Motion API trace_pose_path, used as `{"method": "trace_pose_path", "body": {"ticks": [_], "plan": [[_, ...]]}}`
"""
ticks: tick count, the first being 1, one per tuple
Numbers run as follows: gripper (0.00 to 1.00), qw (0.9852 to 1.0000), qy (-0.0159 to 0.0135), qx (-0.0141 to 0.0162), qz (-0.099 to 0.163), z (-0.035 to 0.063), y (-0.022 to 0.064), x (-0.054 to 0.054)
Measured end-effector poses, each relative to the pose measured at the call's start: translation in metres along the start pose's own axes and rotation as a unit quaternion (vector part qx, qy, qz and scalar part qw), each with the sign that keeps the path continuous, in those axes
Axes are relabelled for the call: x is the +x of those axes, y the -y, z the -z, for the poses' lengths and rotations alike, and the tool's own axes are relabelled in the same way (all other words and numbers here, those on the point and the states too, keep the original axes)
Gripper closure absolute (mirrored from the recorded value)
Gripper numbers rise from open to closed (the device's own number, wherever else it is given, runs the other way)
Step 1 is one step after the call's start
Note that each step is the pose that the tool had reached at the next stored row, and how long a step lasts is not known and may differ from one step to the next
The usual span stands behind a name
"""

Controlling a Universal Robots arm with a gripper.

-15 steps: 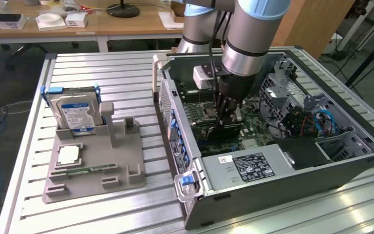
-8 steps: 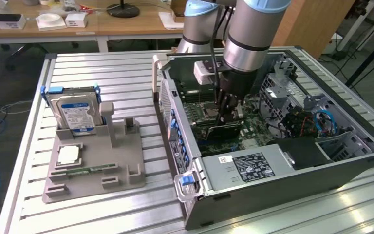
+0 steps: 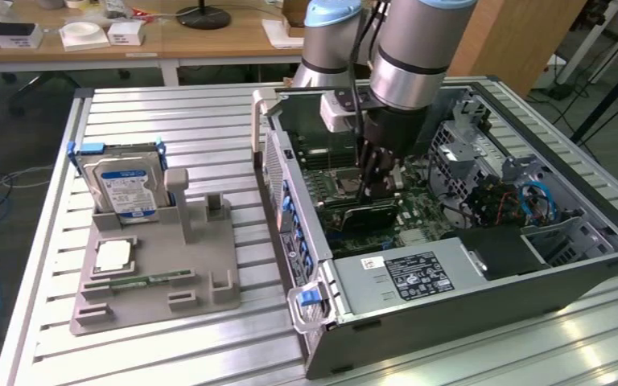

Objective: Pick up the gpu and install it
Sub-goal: 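Press down on the gpu until it lock into place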

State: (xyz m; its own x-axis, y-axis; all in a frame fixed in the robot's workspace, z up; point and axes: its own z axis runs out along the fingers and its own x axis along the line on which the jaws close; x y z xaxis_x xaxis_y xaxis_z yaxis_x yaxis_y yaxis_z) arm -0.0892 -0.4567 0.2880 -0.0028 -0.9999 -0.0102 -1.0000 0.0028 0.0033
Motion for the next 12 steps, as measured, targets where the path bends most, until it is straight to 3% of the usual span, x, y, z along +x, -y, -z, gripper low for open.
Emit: {"method": "trace_pose_path", "body": {"ticks": [2,9,12], "plan": [[0.89,1.0000,-0.0001,-0.0001,0.000,0.0053,-0.0037,0.000],[0.89,1.0000,0.0002,-0.0001,-0.001,0.0078,-0.0268,0.000],[0.89,1.0000,0.0020,-0.0061,-0.001,0.0105,-0.0301,0.000]]}}
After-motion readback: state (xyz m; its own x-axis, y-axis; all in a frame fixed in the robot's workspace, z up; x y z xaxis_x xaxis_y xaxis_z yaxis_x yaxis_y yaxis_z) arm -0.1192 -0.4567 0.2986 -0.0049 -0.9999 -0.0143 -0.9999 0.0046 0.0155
